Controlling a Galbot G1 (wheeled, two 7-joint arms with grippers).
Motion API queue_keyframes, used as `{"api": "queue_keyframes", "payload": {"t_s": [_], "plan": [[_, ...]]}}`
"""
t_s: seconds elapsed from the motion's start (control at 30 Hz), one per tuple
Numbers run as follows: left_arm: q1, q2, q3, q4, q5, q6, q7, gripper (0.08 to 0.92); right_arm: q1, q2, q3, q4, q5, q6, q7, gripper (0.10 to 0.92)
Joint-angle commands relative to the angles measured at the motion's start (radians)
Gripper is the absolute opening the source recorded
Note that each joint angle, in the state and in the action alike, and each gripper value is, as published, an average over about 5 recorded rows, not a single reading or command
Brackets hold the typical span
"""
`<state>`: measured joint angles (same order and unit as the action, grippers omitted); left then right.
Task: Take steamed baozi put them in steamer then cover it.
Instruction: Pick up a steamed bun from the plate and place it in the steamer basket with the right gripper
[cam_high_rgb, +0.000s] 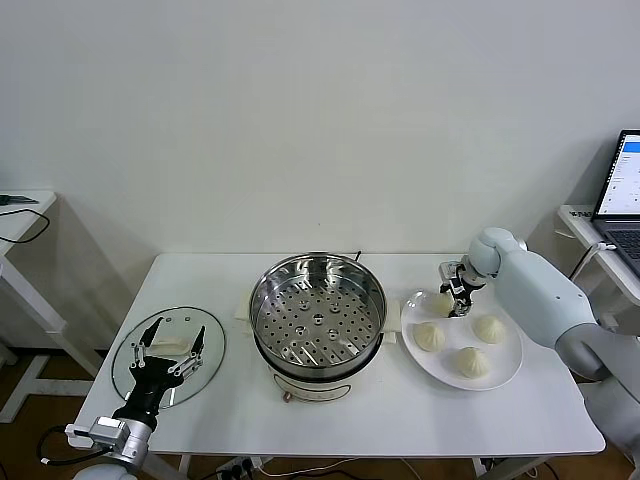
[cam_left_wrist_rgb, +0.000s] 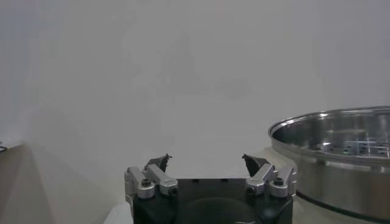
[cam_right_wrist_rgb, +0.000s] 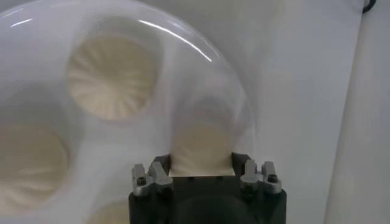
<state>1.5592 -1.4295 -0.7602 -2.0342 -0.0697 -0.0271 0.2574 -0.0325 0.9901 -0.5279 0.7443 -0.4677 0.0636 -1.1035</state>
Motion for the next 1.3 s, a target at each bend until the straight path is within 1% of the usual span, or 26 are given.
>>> {"api": "queue_keyframes", "payload": {"t_s": [0.03, 0.17, 0.3, 0.4, 0.5, 0.67, 0.8, 0.97, 1.17, 1.3], "plan": [[0.001, 0.001, -0.001, -0.001, 0.001, 0.000, 0.000, 0.823, 0.010, -0.051, -0.033, 0.090, 0.044, 0.000, -0.012, 0.662], [0.003, 0.003, -0.004, -0.006, 0.000, 0.001, 0.000, 0.823, 0.102, -0.158, -0.127, 0.246, 0.156, 0.047, -0.067, 0.659], [0.003, 0.005, -0.004, -0.011, 0.001, 0.004, -0.006, 0.823, 0.278, -0.256, -0.270, 0.409, 0.244, 0.171, -0.141, 0.654], [0.006, 0.010, -0.006, -0.016, 0.001, 0.007, -0.011, 0.823, 0.420, -0.302, -0.403, 0.536, 0.294, 0.262, -0.190, 0.650], [0.009, 0.014, -0.014, -0.021, 0.001, 0.007, -0.013, 0.823, 0.553, -0.317, -0.513, 0.636, 0.311, 0.325, -0.214, 0.646], [0.016, 0.020, -0.022, -0.033, 0.001, 0.009, -0.014, 0.823, 0.722, -0.280, -0.635, 0.736, 0.305, 0.416, -0.224, 0.645], [0.017, 0.022, -0.027, -0.035, 0.001, 0.010, -0.014, 0.823, 0.777, -0.199, -0.659, 0.777, 0.311, 0.445, -0.214, 0.645], [0.023, 0.026, -0.045, -0.030, 0.001, 0.010, -0.011, 0.823, 0.811, -0.055, -0.677, 0.782, 0.351, 0.455, -0.178, 0.645], [0.029, 0.029, -0.068, -0.026, -0.001, 0.008, -0.007, 0.823, 0.774, 0.097, -0.676, 0.709, 0.363, 0.469, -0.142, 0.645], [0.031, 0.031, -0.078, -0.025, -0.001, 0.007, -0.003, 0.823, 0.707, 0.166, -0.667, 0.641, 0.345, 0.486, -0.126, 0.645]]}}
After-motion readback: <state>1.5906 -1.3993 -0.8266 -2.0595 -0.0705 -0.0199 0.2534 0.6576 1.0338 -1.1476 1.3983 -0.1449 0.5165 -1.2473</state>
